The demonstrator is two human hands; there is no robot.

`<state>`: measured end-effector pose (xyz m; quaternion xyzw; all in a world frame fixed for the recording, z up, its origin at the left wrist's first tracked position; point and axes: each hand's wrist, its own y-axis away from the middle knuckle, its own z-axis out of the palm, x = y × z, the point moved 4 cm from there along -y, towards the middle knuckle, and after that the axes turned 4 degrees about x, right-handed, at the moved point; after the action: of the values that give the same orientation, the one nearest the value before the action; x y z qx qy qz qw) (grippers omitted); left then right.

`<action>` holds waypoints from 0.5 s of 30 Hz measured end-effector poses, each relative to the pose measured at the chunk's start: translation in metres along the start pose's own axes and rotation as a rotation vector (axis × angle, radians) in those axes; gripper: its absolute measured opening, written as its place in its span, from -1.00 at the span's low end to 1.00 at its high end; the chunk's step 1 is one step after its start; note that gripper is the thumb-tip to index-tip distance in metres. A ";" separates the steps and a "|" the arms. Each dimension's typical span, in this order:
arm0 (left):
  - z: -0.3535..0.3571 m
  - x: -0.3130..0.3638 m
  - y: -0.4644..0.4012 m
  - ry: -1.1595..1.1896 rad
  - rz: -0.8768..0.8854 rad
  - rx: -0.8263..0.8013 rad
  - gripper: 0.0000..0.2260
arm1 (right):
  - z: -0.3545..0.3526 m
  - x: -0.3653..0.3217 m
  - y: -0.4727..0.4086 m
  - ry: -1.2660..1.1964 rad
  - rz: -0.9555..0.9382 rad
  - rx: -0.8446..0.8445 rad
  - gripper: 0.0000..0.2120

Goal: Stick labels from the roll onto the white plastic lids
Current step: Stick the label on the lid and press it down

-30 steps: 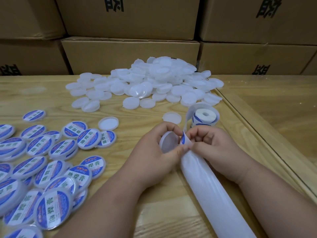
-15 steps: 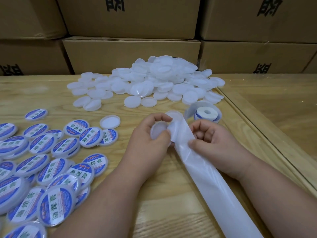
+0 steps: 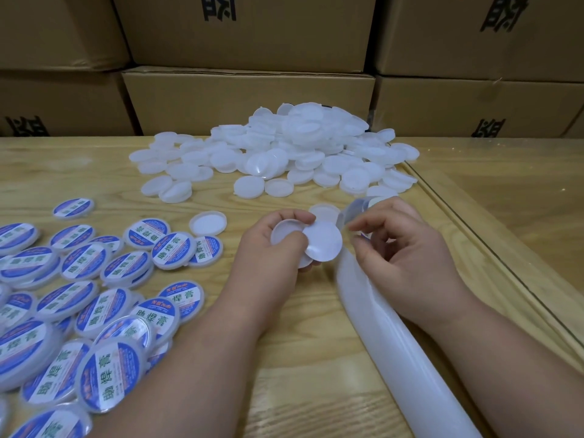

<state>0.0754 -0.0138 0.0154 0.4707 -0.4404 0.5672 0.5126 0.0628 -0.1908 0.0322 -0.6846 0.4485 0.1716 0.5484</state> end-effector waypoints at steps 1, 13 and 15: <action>0.000 0.000 0.000 0.000 -0.002 -0.003 -0.76 | 0.001 0.000 0.000 0.018 -0.008 -0.012 -0.66; -0.001 0.000 -0.001 0.001 -0.016 -0.054 -0.77 | 0.003 -0.007 0.001 0.043 -0.044 -0.039 -0.84; -0.001 0.000 -0.001 0.010 -0.017 -0.060 -0.76 | 0.003 -0.008 0.001 0.052 -0.055 -0.037 -0.84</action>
<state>0.0763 -0.0125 0.0147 0.4561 -0.4504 0.5518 0.5335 0.0589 -0.1851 0.0365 -0.7109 0.4403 0.1470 0.5284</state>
